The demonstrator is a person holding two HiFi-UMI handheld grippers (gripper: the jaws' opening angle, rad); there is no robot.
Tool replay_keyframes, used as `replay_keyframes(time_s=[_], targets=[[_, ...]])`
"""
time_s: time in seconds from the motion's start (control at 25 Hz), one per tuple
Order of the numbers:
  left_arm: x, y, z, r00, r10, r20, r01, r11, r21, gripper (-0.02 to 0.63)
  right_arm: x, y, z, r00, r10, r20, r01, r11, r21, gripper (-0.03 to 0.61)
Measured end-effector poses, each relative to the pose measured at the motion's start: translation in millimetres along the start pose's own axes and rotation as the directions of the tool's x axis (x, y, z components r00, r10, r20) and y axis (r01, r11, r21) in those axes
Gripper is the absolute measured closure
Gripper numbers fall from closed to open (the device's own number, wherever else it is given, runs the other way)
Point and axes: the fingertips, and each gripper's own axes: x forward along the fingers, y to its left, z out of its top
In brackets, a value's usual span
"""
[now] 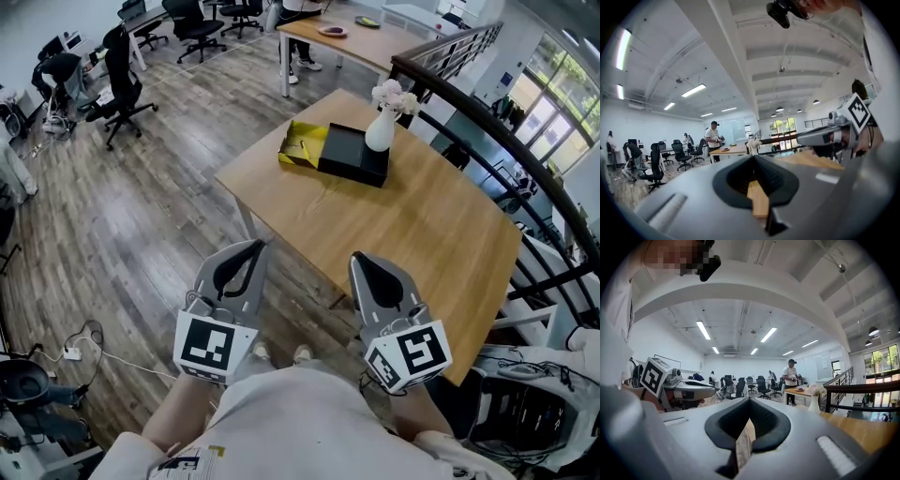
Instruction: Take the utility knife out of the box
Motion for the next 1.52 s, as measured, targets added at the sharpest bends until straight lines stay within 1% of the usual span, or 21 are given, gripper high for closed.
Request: replay_keyframes(time_s=[0.12, 0.24, 0.4, 0.64, 0.84, 0.96, 1.12, 1.32, 1.4, 1.52], targets=[[5.0, -4.6, -1.1, 1.0, 0.019, 0.007, -0.019, 1.0, -0.005, 0.612, -0.8, -9.4, -4.9, 1.0, 0.012, -0.001, -0.012, 1.0, 0.0, 0.578], [9.9, -8.4, -2.0, 0.999, 0.036, 0.011, -0.036, 0.999, 0.007, 0.611, -0.9, -18.0, -8.9, 1.0, 0.021, 0.0, -0.021, 1.0, 0.001, 0.578], [14.8, -12.8, -7.0, 0.999, 0.05, -0.018, -0.05, 0.999, -0.019, 0.612, 0.5, -26.0, -14.6, 1.0, 0.031, 0.001, -0.031, 0.999, 0.01, 0.578], [18.8, -13.7, -11.0, 0.998, 0.059, -0.031, -0.06, 0.998, -0.022, 0.612, 6.0, -31.3, -21.2, 0.999, 0.047, -0.006, -0.047, 0.999, 0.014, 0.578], [23.9, -7.7, -13.8, 0.997, 0.074, -0.01, -0.073, 0.997, 0.006, 0.612, 10.3, -35.4, -20.2, 0.999, 0.046, 0.002, -0.046, 0.999, -0.007, 0.578], [28.4, -2.6, -15.4, 0.997, 0.073, -0.007, -0.073, 0.997, 0.002, 0.612, 15.7, -41.9, -14.1, 0.999, 0.041, 0.018, -0.04, 0.999, -0.026, 0.578], [34.7, 8.0, -23.5, 0.997, 0.073, -0.02, -0.073, 0.997, -0.027, 0.612, 27.7, -43.3, -11.0, 0.999, 0.035, 0.025, -0.033, 0.998, -0.051, 0.578], [48.8, 22.1, -22.9, 0.999, 0.05, -0.003, -0.051, 0.998, -0.028, 0.612, 46.6, -47.2, -15.1, 1.0, 0.02, 0.007, -0.019, 0.998, -0.052, 0.578], [55.7, 29.0, -23.2, 0.999, 0.037, 0.005, -0.037, 0.999, -0.016, 0.612, 55.1, -50.7, -16.7, 1.0, 0.007, 0.0, -0.007, 0.999, -0.052, 0.577], [68.2, 40.4, -26.1, 1.0, 0.026, 0.001, -0.026, 1.0, -0.016, 0.611, 70.1, -55.5, -18.3, 1.0, -0.006, -0.009, 0.006, 0.999, -0.05, 0.577]])
